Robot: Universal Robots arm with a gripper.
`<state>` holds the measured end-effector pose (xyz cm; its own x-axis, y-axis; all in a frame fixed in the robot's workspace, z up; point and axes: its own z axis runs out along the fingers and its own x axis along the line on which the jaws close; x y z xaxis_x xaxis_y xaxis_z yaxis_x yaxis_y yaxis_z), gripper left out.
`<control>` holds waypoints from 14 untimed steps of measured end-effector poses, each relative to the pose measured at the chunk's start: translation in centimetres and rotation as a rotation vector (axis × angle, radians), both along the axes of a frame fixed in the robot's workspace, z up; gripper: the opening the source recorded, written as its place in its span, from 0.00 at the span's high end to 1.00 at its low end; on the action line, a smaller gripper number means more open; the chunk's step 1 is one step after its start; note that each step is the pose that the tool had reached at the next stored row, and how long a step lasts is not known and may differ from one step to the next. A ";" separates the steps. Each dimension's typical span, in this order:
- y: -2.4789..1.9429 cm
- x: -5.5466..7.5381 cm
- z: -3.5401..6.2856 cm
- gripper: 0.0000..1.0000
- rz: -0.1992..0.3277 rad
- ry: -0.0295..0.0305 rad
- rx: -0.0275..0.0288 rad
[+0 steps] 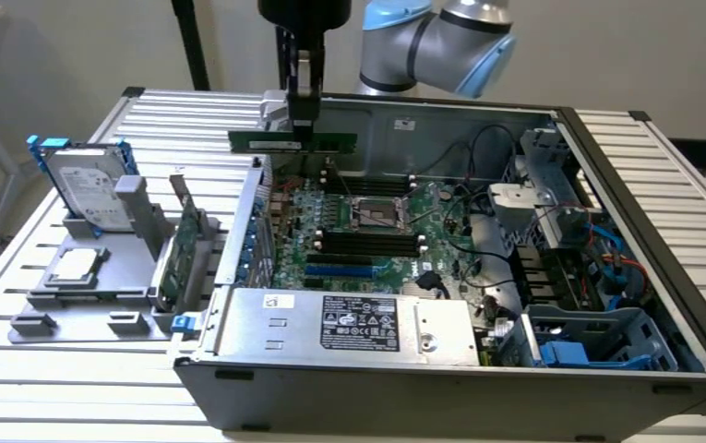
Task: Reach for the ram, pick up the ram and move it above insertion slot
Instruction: 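Pick up the ram and move it above insertion slot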
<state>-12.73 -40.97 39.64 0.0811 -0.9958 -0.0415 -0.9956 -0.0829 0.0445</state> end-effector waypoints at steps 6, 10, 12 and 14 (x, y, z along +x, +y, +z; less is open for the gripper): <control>0.55 1.8 0.00 0.88 0.000 0.0013 0.0011; 0.89 3.1 0.00 0.88 0.000 0.0022 0.0016; 1.05 3.8 0.00 0.88 0.000 0.0026 0.0019; 1.19 4.5 0.00 0.88 0.000 0.0031 0.0021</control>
<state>-8.21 -39.78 39.64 0.0811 -0.9957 -0.0439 -0.9954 -0.0831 0.0474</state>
